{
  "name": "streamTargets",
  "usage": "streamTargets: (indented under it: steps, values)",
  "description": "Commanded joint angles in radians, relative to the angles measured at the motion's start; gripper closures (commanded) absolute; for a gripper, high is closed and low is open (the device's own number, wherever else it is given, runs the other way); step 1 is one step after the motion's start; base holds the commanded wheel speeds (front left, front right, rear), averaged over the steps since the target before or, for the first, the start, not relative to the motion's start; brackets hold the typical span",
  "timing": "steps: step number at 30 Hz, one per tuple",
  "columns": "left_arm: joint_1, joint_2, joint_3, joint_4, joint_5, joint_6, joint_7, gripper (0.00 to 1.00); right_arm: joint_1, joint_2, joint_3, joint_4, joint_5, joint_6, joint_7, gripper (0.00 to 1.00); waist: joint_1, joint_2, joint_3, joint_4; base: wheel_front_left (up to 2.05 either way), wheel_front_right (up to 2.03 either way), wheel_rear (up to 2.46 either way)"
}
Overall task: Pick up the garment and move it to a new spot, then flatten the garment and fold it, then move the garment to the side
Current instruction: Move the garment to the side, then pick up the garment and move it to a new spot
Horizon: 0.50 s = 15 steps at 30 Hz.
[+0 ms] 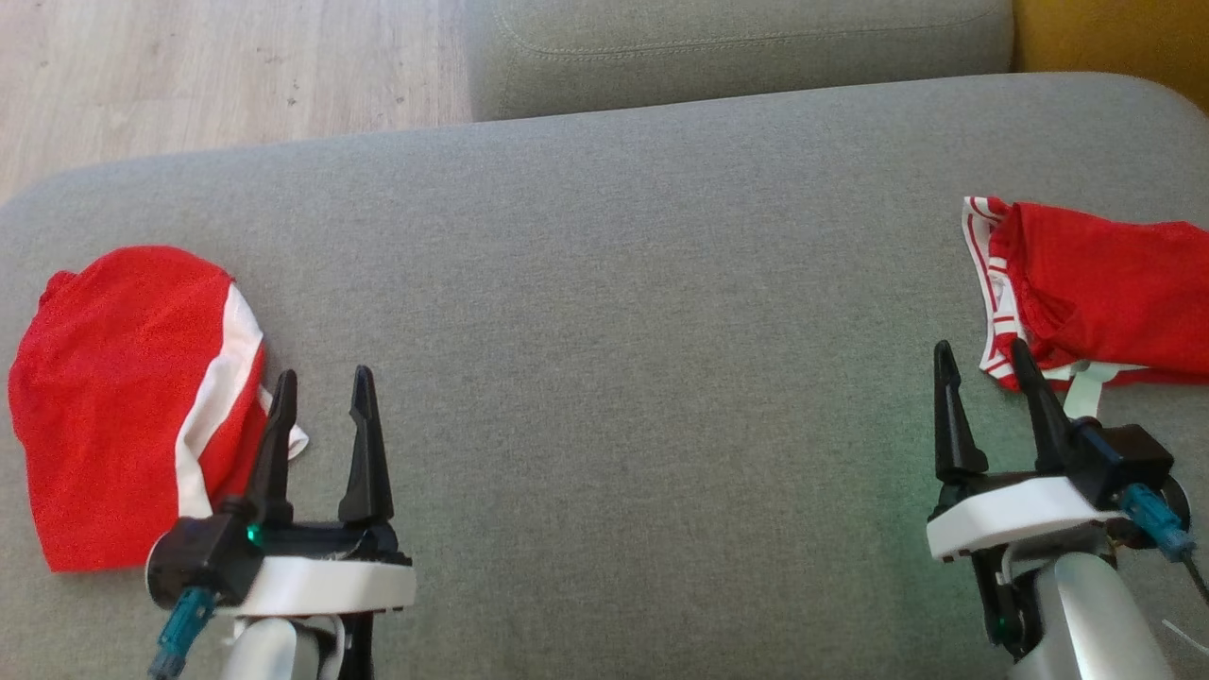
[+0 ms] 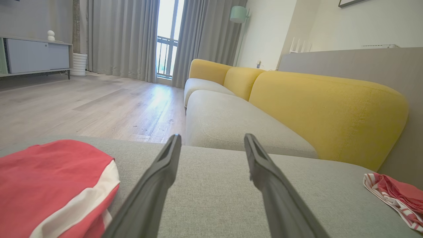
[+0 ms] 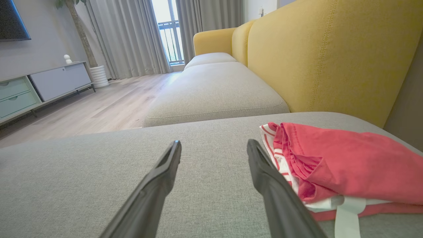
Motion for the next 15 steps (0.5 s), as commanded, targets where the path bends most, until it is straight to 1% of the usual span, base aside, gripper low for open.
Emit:
streamTargets:
  steps: [1, 15]
  values:
    - [-0.026, 0.004, 0.024, -0.036, -0.001, 0.0, -0.005, 0.0, -0.024, -0.002, 0.02, -0.026, 0.01, 0.007, -0.015, 0.0, 0.0, 0.0, 0.0, -0.001, 0.0, 0.0, 0.0]
    - [-0.031, 0.004, 0.015, -0.031, -0.001, -0.002, -0.005, 0.0, -0.019, -0.002, 0.02, -0.025, 0.013, 0.007, -0.019, 0.0, 0.0, 0.0, 0.001, 0.011, 0.0, 0.0, 0.0]
